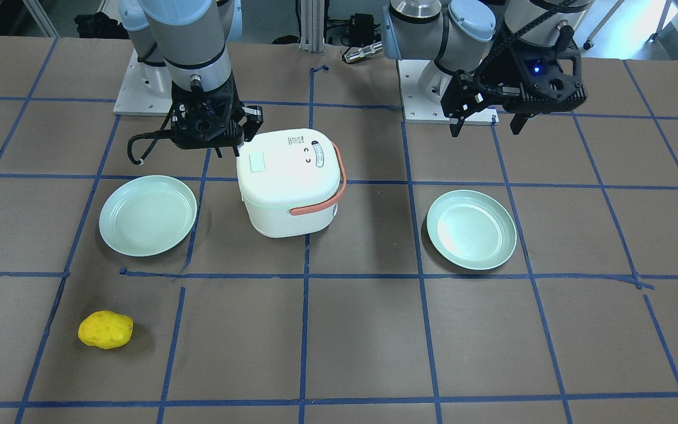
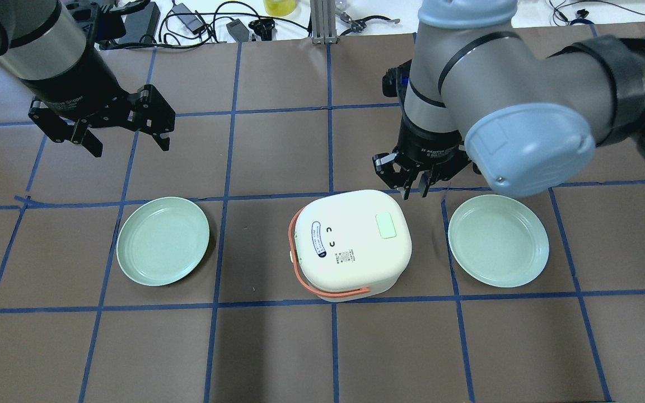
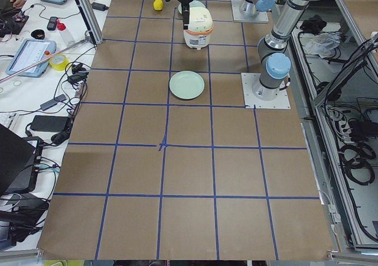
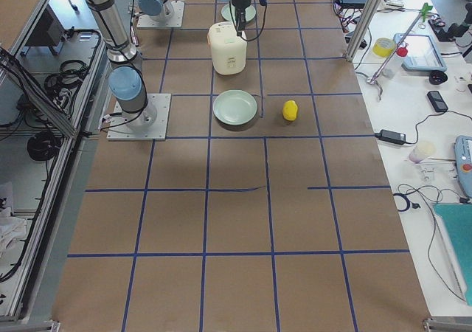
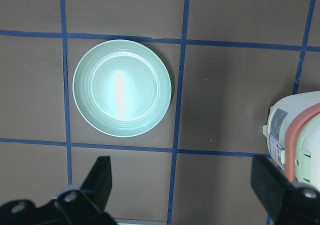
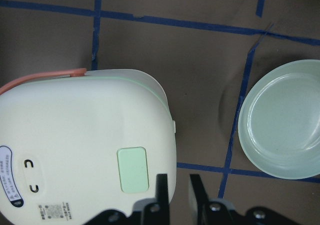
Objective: Press rice cooker button
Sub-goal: 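Move the right gripper down toward the green button on the rice cooker lid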
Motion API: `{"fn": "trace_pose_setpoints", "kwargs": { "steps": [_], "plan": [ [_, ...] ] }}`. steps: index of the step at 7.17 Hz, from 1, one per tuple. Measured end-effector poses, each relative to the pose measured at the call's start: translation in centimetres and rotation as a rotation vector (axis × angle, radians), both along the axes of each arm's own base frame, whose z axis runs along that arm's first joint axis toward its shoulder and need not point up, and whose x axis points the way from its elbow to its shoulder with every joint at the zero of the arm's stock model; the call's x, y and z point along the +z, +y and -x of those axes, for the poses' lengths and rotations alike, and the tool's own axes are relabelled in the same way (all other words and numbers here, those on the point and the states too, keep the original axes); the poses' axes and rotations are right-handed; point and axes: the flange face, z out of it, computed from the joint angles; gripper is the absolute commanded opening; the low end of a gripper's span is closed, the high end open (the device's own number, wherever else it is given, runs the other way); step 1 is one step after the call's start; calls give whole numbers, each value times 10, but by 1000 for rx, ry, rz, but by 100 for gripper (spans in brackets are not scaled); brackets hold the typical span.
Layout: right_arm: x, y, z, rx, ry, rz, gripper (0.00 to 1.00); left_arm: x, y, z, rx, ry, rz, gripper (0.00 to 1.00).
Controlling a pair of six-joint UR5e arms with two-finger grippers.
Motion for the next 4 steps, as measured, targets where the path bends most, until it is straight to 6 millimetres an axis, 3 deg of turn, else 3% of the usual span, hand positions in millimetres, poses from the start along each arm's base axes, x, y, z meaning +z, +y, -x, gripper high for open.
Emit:
{"fn": "trace_pose_setpoints", "kwargs": {
  "steps": [4],
  "plan": [
    [-40,15,-24,38,-22,7,0,0,0,0,0,0,0,100]
  ]
}}
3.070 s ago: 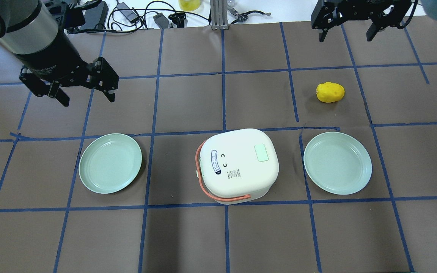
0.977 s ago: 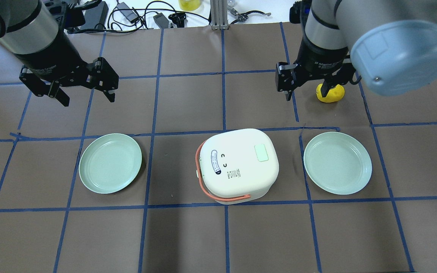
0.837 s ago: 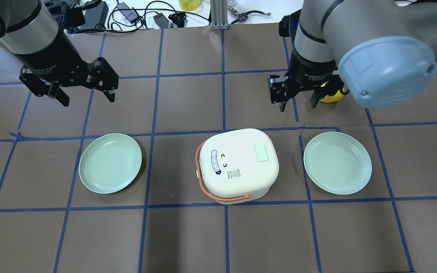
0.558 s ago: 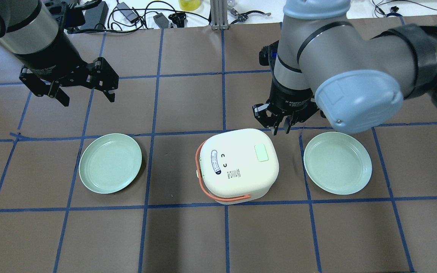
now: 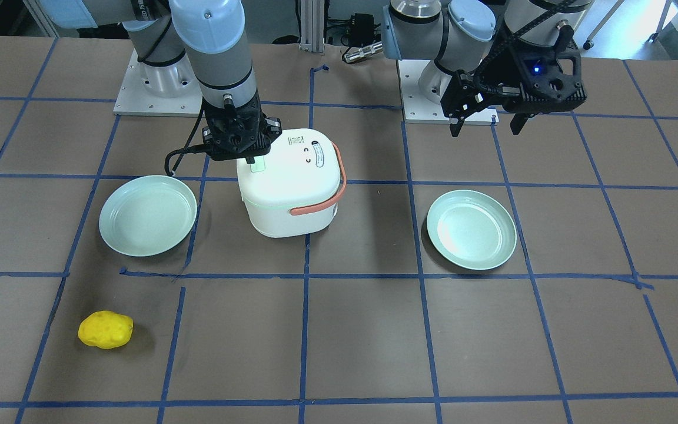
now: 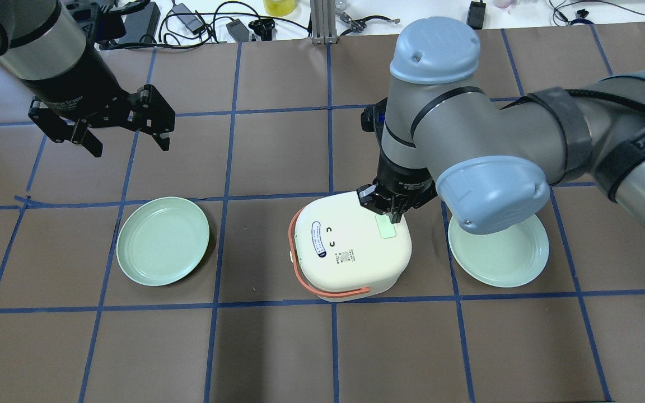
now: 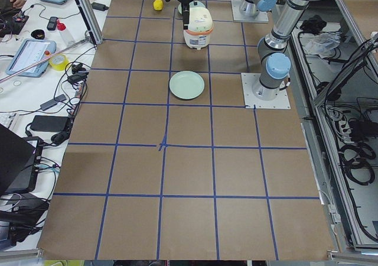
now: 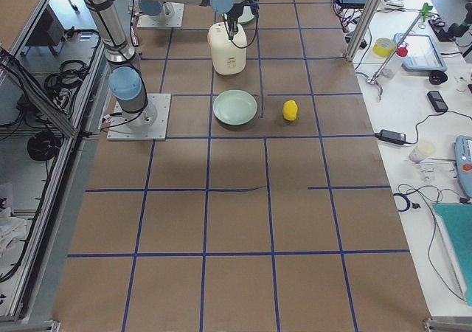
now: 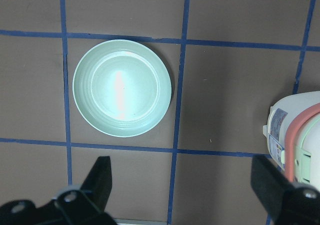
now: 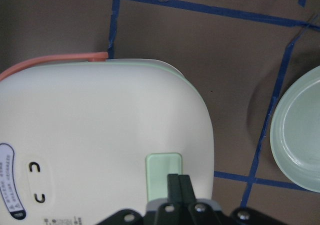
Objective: Press rice cooker button
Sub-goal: 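Press the green lid button down with the right gripper, then lift the right gripper away as the rice cooker lid pops open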
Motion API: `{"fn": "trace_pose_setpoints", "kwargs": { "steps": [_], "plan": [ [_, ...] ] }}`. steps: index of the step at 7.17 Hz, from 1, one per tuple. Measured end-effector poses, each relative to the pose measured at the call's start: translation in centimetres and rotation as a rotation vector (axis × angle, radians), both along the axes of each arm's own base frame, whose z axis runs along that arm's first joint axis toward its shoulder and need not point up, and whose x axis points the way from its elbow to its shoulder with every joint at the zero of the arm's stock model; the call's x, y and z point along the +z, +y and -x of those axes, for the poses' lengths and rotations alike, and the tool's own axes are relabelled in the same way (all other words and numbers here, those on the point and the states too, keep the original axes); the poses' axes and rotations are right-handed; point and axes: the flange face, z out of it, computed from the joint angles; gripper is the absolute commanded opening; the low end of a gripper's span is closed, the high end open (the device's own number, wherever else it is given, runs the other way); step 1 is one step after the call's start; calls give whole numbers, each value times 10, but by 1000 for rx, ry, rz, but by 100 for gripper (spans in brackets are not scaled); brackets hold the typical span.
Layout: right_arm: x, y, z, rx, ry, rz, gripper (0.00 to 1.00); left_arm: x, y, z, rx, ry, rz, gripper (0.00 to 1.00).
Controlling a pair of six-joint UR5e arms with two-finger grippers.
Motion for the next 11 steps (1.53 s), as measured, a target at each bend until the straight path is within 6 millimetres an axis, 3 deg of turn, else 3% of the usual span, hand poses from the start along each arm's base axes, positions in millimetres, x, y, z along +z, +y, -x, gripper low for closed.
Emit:
{"fn": "trace_pose_setpoints", "kwargs": {
  "steps": [5,6,9,11],
  "plan": [
    [-13,5,-5,1,2,2,0,0,0,0,0,0,0,100],
    [-14,5,-5,1,2,3,98,0,0,0,0,0,0,100],
    [1,-1,-3,2,22,35,100,0,0,0,0,0,0,100],
    [40,-21,5,-9,47,91,100,0,0,0,0,0,0,100]
  ]
}}
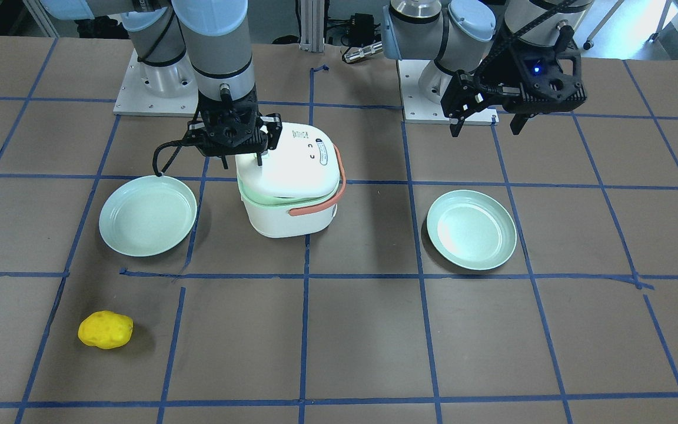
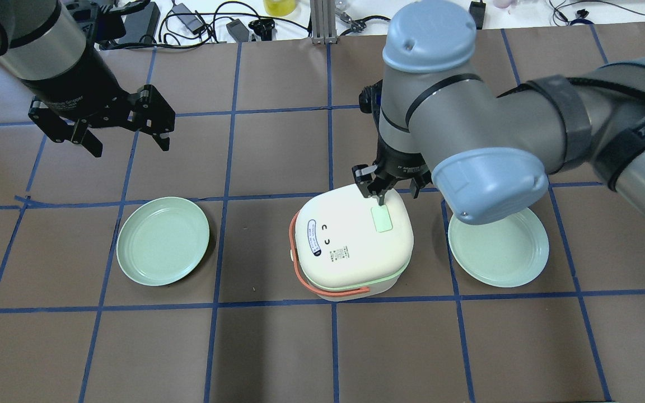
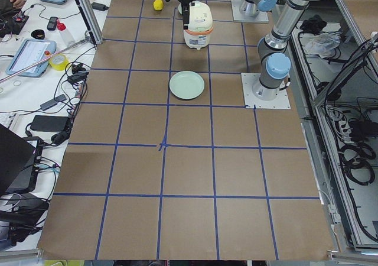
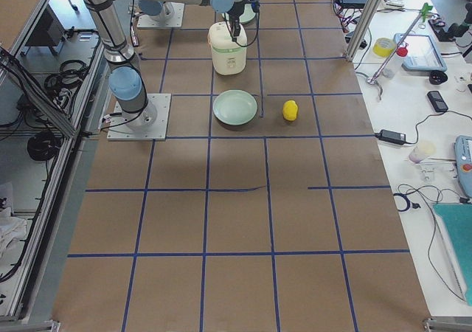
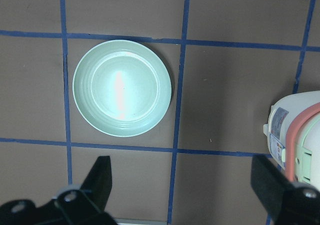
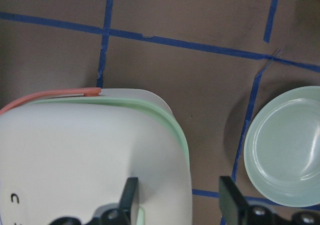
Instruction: Press rice cooker button
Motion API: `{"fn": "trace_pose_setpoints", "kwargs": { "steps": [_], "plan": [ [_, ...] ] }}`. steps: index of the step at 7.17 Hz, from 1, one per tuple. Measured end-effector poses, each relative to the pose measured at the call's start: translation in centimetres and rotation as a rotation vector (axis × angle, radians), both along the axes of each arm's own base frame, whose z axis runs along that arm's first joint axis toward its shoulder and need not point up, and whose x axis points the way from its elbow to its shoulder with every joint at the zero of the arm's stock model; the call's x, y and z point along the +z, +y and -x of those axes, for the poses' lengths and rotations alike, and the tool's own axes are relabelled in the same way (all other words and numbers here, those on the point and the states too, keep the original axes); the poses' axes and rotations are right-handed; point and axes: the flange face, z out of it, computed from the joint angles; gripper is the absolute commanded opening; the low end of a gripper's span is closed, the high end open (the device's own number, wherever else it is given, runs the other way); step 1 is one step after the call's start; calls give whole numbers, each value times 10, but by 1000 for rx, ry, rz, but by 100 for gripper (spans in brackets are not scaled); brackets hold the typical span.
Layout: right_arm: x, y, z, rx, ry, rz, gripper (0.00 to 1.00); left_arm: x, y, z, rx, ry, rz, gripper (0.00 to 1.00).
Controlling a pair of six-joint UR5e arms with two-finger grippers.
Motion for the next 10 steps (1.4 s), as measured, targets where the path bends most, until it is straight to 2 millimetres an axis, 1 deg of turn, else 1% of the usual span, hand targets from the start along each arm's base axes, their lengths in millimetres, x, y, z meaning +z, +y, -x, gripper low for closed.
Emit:
{"fn": "trace_pose_setpoints", "kwargs": {
  "steps": [1,3,5,6,8,9,10],
  "plan": [
    [21,-12,10,-23,-1,22,100,0,0,0,0,0,0,100],
    [60,-41,48,-86,-27,65,100,0,0,0,0,0,0,100],
    [91,-62,87,-128,-60,101,100,0,0,0,1,0,0,100],
    [104,-69,103,-147,-60,124,100,0,0,0,1,0,0,100],
    [123,-73,126,-183,-45,140,100,0,0,0,0,0,0,100],
    [127,-73,133,-192,-31,139,100,0,0,0,0,0,0,100],
    [129,-70,135,-194,-22,125,100,0,0,0,0,0,0,100]
  ]
}}
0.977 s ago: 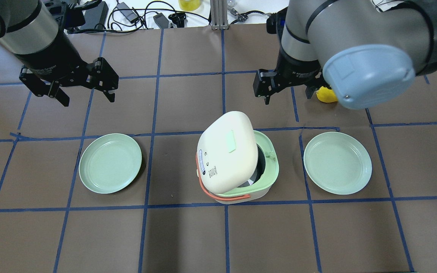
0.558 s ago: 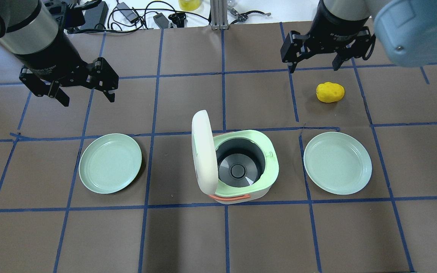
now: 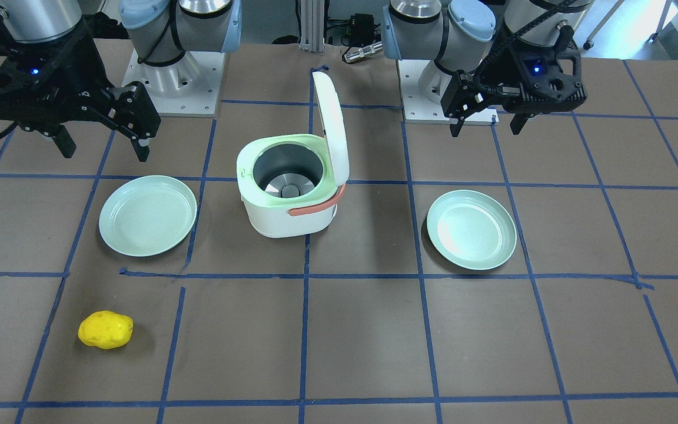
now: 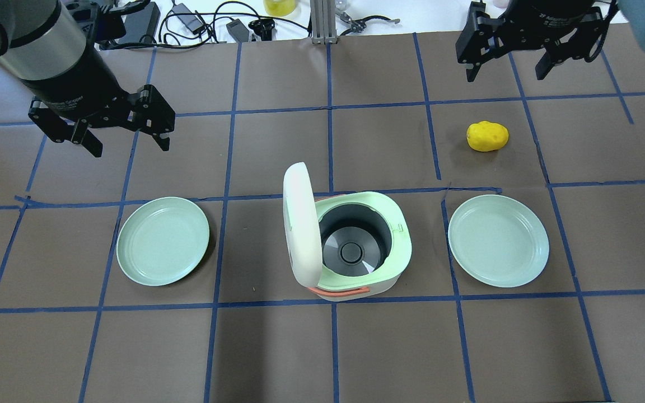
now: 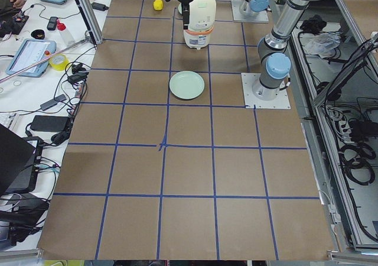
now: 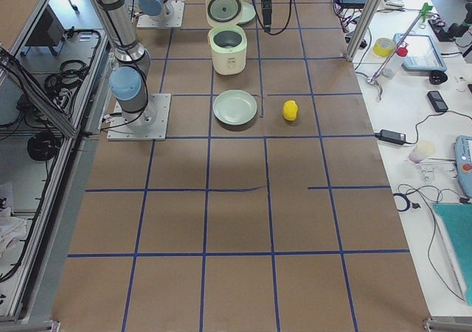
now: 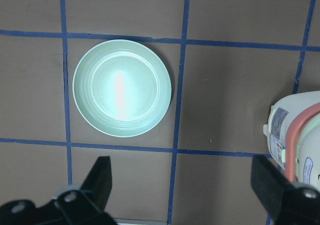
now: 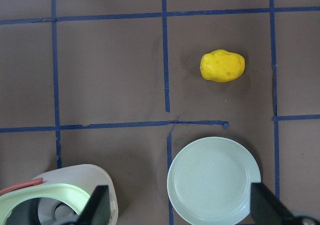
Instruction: Press rice cooker button
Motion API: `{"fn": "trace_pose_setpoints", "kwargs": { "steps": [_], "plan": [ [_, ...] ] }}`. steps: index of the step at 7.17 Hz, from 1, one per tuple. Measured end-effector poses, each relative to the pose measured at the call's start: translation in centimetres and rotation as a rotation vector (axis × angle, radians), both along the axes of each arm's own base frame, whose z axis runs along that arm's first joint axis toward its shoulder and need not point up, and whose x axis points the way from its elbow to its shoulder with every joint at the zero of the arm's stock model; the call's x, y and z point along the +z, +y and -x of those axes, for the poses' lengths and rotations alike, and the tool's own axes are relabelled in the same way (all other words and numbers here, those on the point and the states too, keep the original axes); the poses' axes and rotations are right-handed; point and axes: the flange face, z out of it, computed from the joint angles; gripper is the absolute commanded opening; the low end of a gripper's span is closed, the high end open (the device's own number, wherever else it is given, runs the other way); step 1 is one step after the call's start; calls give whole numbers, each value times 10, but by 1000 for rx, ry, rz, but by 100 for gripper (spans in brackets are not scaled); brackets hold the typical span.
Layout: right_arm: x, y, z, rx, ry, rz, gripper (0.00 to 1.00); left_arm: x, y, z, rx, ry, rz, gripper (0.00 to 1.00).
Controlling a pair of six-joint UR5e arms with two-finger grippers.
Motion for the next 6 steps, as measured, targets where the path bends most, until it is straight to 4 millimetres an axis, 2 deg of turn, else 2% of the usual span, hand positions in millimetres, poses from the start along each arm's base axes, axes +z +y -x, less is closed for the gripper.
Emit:
{"fn": "trace_pose_setpoints", "kwargs": {
  "steps": [6],
  "plan": [
    [-1,6,-1,3,-8,-47,100,0,0,0,0,0,0,100]
  ]
}}
